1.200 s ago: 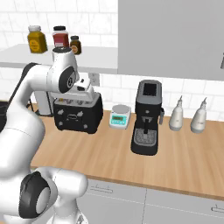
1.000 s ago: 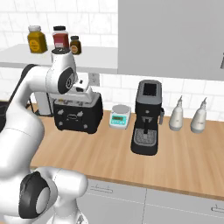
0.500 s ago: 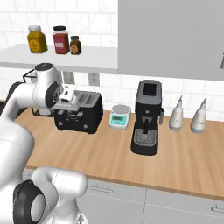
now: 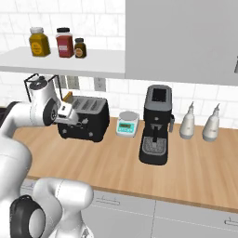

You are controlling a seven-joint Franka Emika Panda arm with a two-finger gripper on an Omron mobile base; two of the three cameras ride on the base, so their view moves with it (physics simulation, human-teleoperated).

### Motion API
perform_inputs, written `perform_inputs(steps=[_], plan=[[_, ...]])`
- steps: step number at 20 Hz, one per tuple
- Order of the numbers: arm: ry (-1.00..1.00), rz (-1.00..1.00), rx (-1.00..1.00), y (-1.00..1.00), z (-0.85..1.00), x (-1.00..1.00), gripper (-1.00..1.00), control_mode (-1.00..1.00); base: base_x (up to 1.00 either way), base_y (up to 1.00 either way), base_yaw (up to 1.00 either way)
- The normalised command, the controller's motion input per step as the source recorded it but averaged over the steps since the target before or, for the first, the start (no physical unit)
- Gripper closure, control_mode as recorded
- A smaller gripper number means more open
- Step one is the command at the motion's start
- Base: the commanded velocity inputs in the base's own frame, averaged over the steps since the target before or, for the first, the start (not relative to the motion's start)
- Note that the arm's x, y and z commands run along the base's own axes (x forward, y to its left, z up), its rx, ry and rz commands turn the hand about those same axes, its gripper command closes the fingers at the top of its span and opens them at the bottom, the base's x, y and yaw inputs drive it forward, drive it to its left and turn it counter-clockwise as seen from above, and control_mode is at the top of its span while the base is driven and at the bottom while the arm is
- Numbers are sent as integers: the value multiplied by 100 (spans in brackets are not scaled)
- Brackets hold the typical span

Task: Start the toaster. Once the lever pops up, take the bread to the plate on the dining counter.

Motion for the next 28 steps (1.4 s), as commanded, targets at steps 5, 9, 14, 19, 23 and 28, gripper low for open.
perform_inputs(steps=[5, 9, 14, 19, 23, 28], plan=[[-7, -4, 0, 23, -2, 34, -100, -100, 0, 0, 0], [-3, -4, 0, 15, -1, 46, -100, -100, 0, 0, 0], [-1, -2, 0, 3, -9, 53, -100, -100, 0, 0, 0], [0, 0, 0, 0, -28, 35, -100, -100, 0, 0, 0], [0, 0, -1, 16, -46, 26, -100, -100, 0, 0, 0], [0, 0, 0, 12, -23, 15, -100, -100, 0, 0, 0]])
